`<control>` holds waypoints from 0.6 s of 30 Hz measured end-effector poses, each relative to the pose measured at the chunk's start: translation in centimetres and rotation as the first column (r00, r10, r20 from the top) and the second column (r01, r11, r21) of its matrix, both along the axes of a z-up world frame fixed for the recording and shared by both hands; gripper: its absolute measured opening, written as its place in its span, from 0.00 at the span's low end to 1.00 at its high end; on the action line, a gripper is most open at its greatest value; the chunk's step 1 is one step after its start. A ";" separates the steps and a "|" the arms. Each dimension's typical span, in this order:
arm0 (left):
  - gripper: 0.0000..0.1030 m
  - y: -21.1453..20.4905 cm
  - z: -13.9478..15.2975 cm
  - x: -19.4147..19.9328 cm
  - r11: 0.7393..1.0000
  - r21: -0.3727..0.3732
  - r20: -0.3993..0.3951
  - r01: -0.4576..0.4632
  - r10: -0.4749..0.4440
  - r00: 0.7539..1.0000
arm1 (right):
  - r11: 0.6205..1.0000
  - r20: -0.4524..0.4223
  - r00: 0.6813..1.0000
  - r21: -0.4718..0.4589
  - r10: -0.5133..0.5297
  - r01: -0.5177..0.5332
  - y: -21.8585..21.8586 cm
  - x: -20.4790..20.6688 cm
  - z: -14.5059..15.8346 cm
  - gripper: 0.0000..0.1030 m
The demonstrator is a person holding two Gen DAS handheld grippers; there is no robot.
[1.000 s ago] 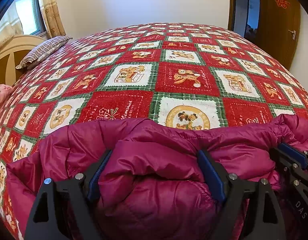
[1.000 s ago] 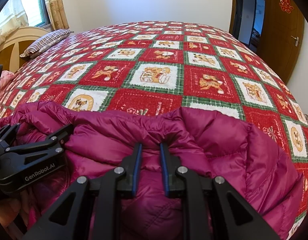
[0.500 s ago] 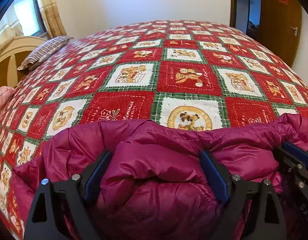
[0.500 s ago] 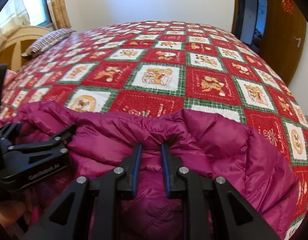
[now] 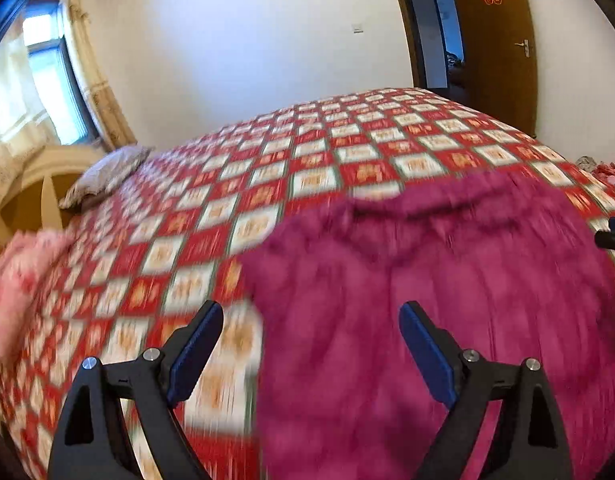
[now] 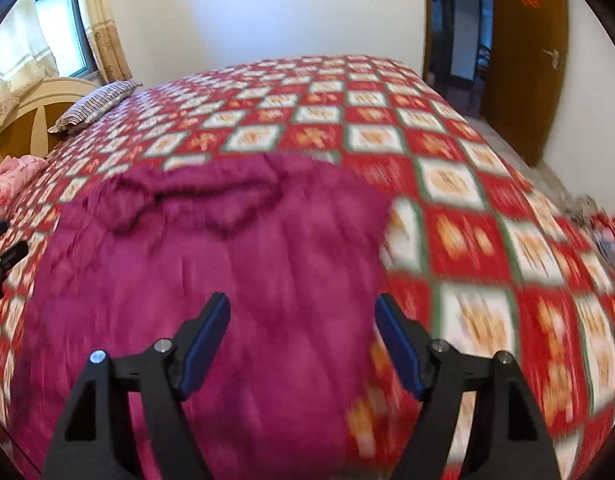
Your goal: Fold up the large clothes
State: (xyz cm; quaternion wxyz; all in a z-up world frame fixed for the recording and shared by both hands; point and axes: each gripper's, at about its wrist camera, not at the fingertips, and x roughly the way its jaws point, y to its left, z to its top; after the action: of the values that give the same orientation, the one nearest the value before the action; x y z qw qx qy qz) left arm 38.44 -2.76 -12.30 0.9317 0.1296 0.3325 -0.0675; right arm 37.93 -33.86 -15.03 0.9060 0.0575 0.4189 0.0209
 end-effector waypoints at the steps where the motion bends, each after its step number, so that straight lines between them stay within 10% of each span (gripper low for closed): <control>1: 0.87 0.5 -0.4 -1.3 1.000 -0.014 -0.008 -0.001 0.001 1.000 | 1.000 -0.006 1.000 0.004 -0.013 0.013 -0.1 -1.5 -0.2 0.75; 18: 0.87 7.5 -9.2 -19.1 0.993 -0.099 -0.190 -0.061 0.042 0.981 | 0.995 -0.022 0.997 -0.075 -0.068 0.066 1.8 -19.3 -3.9 0.76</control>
State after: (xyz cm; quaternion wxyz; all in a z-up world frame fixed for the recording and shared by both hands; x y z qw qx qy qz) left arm 19.36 4.78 -21.48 0.9033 0.0651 0.4179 -0.0725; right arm 18.68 -32.02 -18.94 0.9026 0.0381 0.4281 -0.0259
